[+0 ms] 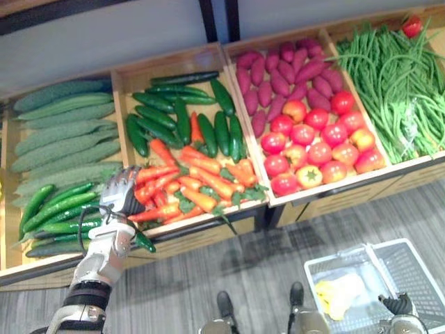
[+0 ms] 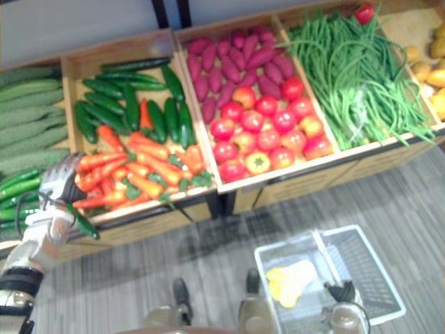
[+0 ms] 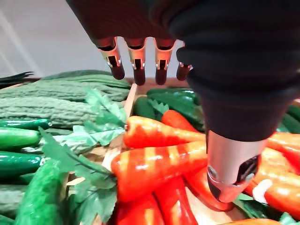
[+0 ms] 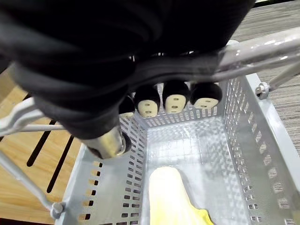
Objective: Pick vegetable in the basket
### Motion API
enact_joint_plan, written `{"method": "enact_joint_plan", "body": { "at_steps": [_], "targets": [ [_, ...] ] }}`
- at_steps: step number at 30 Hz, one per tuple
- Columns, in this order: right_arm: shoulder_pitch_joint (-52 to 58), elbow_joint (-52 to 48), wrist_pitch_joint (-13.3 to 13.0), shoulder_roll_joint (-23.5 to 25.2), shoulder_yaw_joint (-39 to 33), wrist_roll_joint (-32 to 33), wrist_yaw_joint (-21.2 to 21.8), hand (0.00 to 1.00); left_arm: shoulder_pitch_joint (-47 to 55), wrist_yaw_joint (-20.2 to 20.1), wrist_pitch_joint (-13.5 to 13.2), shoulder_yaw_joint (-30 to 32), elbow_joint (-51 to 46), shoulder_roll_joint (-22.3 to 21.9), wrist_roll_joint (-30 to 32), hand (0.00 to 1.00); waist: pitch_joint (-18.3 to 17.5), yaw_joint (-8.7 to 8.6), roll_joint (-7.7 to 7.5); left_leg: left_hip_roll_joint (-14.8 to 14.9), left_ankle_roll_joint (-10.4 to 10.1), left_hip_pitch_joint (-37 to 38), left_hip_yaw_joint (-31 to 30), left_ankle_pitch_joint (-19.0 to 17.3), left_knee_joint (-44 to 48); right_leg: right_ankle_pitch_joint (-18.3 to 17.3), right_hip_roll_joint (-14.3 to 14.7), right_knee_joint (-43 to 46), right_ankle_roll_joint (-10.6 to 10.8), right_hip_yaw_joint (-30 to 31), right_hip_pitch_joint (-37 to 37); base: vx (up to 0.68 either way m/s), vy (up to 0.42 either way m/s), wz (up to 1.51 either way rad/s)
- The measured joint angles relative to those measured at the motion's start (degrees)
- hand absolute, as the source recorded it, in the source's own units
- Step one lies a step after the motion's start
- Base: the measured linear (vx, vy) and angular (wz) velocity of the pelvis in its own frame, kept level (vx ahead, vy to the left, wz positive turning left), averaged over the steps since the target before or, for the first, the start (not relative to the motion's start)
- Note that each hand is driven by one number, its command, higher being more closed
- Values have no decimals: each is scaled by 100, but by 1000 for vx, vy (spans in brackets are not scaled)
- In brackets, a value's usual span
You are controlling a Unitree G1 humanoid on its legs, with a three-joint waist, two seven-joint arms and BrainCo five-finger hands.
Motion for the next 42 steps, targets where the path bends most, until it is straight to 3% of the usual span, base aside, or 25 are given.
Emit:
{"method": "enact_joint_plan", "body": {
  "at_steps": [14, 20, 23, 42],
  "targets": [
    [-87, -159, 2, 2, 52, 4, -42, 100, -719, -3, 175, 103, 216, 268, 3, 0, 282, 52, -13, 33, -1, -270, 21, -1, 145, 21, 5, 118, -25, 63, -286, -2, -2, -1],
    [-181, -287, 3, 3, 55, 8, -42, 100, -1052, -9, 171, -140, 243, 387, 17, 0, 515, 159, -111, 108, -20, -406, 151, -32, 277, 81, 72, 163, -71, 230, -474, 0, -22, -12],
    [-206, -374, 4, 3, 56, 8, -43, 100, -1115, -15, 172, -174, 243, 387, 20, 0, 607, 131, -144, 129, -19, -437, 164, -32, 311, 100, 88, 165, -80, 247, -500, 3, -11, -5],
    [-226, -460, 12, 3, 55, 2, -44, 100, -1184, -94, 178, -307, 242, 386, 215, 0, 709, 154, -237, 245, -54, -573, 201, -98, 497, 136, 179, 170, -116, 332, -587, 0, -2, 0]
  ]
}}
